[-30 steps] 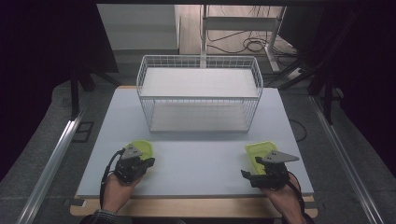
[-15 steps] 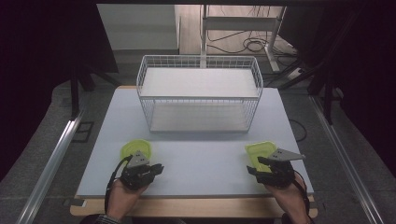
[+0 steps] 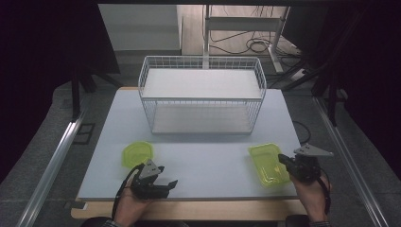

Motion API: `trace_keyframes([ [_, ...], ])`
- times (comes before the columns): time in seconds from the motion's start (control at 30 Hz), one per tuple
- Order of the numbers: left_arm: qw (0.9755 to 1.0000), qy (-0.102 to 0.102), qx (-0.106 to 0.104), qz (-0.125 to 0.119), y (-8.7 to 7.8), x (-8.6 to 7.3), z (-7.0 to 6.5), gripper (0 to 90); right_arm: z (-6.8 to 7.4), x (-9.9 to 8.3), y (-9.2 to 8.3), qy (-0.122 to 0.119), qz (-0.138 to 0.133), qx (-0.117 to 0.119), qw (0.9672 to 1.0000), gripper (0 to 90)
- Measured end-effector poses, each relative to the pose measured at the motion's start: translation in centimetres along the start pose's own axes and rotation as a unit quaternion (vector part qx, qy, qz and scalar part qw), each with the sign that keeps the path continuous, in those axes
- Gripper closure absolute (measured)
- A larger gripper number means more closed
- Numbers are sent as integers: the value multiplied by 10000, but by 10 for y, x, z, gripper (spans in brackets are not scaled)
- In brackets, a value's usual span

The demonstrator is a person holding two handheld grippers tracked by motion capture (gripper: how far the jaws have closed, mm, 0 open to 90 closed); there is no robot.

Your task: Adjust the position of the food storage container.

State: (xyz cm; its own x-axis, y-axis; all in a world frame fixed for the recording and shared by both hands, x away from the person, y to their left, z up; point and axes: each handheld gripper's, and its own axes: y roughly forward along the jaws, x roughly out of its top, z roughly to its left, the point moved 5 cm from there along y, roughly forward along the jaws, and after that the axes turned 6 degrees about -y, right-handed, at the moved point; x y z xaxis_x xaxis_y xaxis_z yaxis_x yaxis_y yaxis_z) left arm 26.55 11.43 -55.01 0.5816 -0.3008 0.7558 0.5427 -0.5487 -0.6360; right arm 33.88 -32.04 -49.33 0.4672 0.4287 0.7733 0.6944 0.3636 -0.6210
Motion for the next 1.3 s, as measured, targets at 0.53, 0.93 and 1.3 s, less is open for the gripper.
trace_keyframes([
  [0.53,9997,187,4,127,4,-3,-7,190,-27,-24,12,249,618,-289,9974,891],
  [0.93,9995,251,61,180,5,-4,-8,190,-3,-29,4,235,679,48,9974,889],
  [1.3,9994,275,-11,188,5,-2,-11,127,31,-29,4,55,674,631,9957,871],
])
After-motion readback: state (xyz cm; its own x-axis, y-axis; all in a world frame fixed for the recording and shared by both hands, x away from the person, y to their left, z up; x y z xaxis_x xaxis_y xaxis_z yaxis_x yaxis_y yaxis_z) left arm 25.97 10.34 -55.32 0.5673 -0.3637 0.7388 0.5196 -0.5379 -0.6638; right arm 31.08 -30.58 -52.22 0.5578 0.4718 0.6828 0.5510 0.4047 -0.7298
